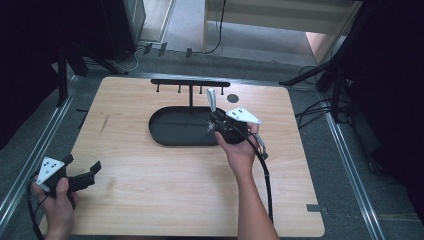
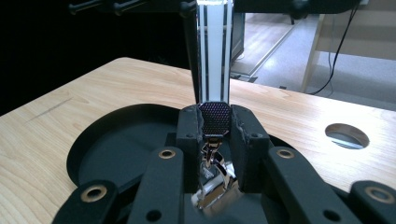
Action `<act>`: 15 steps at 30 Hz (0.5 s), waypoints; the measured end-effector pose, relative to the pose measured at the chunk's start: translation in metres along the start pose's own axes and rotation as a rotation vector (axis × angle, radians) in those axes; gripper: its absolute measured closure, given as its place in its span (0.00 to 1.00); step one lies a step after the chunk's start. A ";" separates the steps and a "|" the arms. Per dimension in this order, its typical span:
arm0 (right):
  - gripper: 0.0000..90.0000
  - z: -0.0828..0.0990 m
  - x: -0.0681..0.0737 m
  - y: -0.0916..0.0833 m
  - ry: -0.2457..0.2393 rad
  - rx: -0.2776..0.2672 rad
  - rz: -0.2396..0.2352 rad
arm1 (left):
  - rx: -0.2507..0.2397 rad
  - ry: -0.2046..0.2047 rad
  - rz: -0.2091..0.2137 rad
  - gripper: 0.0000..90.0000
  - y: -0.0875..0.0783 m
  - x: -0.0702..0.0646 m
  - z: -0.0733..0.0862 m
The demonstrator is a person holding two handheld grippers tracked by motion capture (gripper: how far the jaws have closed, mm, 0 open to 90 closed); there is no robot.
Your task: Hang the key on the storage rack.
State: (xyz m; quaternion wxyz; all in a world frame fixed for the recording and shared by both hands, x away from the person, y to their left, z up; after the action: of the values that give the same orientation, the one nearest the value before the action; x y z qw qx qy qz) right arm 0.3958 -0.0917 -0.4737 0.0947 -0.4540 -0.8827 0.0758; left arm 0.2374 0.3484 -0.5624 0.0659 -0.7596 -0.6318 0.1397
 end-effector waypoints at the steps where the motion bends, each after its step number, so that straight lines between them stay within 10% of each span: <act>1: 0.84 0.000 0.000 0.000 0.000 0.000 0.000 | 0.001 0.000 -0.001 0.00 0.000 0.000 0.000; 15: 0.84 0.001 -0.020 -0.003 0.059 -0.006 0.054 | -0.001 -0.005 0.005 0.00 0.000 0.000 0.000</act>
State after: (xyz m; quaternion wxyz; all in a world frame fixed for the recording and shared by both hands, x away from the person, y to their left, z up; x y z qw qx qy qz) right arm 0.4042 -0.1097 -0.4755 0.1171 -0.4800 -0.8672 0.0623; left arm 0.2376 0.3487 -0.5625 0.0635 -0.7608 -0.6301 0.1417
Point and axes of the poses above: each handheld gripper's, and its own axes: y roughly forward along the jaws, z roughly out of its underside, x roughly to its left, the point moved 3 cm from there along y, roughly forward along the jaws, and after that the axes turned 6 degrees about -x, right-handed, at the moved point
